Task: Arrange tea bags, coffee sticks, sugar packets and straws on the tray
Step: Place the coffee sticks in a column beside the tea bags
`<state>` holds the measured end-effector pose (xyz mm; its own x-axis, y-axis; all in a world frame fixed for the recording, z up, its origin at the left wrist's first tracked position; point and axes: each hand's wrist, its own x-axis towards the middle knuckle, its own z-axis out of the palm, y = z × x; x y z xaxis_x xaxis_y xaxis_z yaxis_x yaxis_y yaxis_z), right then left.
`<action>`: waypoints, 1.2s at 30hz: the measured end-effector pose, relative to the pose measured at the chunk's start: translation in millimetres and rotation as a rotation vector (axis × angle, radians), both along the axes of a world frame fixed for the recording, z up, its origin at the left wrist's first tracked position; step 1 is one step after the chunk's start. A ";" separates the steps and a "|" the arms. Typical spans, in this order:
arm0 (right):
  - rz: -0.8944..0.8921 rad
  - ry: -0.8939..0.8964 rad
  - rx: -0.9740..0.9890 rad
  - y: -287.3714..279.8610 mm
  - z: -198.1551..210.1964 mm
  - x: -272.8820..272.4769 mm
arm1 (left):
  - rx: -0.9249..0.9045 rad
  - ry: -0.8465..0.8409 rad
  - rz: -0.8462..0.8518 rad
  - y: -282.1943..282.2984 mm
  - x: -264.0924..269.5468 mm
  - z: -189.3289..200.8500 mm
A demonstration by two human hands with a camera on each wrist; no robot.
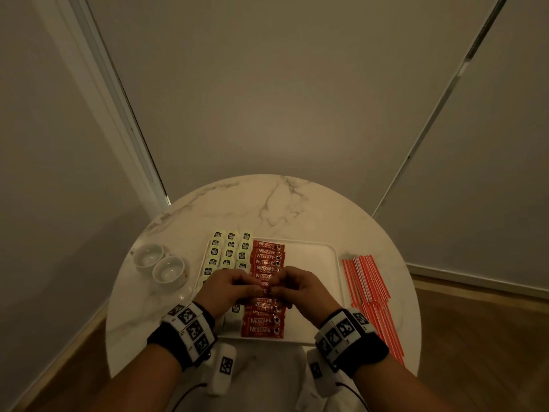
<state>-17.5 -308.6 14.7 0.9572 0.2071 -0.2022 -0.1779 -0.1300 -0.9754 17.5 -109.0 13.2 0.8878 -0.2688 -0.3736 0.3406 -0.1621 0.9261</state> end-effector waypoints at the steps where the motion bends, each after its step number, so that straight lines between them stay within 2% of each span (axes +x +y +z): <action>1: -0.034 0.007 0.024 -3.0 -3.2 -1.4 | -0.017 0.026 0.042 1.5 -0.3 -2.8; 4: -0.135 0.060 0.052 -8.7 -18.7 -6.8 | -0.004 0.055 0.127 7.5 -3.5 -11.8; 8: -0.193 0.175 -0.026 -8.6 -52.4 -14.4 | 0.134 -0.002 0.162 11.6 -12.2 -29.9; 12: -0.198 0.244 -0.227 -0.9 -78.3 -19.6 | 0.293 -0.054 0.145 13.8 -19.1 -46.0; 15: -0.234 0.243 -0.327 4.6 -88.3 -21.6 | 0.341 -0.079 0.091 15.0 -22.7 -49.7; 24: -0.257 0.267 -0.353 9.4 -92.1 -19.6 | 0.365 -0.068 0.054 14.7 -23.6 -49.2; 31: -0.244 0.227 -0.451 8.2 -87.3 -17.2 | 0.383 -0.062 0.051 13.0 -23.8 -52.4; 36: -0.311 0.179 -0.518 -1.7 -74.3 13.1 | 0.413 -0.094 0.033 13.4 -21.8 -53.8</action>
<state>-4.4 -310.3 -59.6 0.8989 -0.2433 -0.3644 -0.4382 -0.4939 -0.7510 -4.3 -95.6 -40.6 0.9289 -0.0845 -0.3606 0.2686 -0.5168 0.8129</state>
